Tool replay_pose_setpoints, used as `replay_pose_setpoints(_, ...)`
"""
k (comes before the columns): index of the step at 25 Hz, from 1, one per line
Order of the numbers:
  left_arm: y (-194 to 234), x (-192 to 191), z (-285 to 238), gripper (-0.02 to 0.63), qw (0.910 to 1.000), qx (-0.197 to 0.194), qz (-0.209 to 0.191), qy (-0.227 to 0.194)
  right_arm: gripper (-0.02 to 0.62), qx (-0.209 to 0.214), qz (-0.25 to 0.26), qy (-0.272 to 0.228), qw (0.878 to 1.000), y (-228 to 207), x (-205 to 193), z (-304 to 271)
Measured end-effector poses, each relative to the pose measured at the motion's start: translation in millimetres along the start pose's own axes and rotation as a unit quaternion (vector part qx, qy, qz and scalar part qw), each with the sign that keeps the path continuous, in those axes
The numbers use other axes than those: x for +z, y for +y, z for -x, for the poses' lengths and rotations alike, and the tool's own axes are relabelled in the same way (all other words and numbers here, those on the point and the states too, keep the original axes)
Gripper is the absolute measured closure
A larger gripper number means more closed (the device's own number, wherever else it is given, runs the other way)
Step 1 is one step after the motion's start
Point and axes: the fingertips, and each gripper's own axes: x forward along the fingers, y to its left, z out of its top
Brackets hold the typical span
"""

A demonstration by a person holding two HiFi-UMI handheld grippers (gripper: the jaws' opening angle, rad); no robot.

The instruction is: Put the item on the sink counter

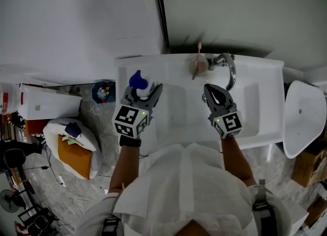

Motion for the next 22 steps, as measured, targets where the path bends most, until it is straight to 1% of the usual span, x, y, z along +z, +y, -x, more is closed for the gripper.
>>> replay_pose_setpoints(7, -4, -1, -8, 0.391, 0.9999, -0.010, -0.005, 0.005, 0.586, -0.005, -0.004, -0.007, 1.000, -3, 9, 10)
replay_pose_setpoints(15, -5, -1, -23, 0.391, 0.9996, -0.021, -0.017, 0.009, 0.586, -0.008, -0.004, -0.005, 1.000, -3, 9, 13)
replay_pose_setpoints(22, -2, -8, -46, 0.391, 0.9990, -0.029, -0.027, 0.018, 0.586, -0.011, -0.003, 0.001, 1.000, -8, 5, 15)
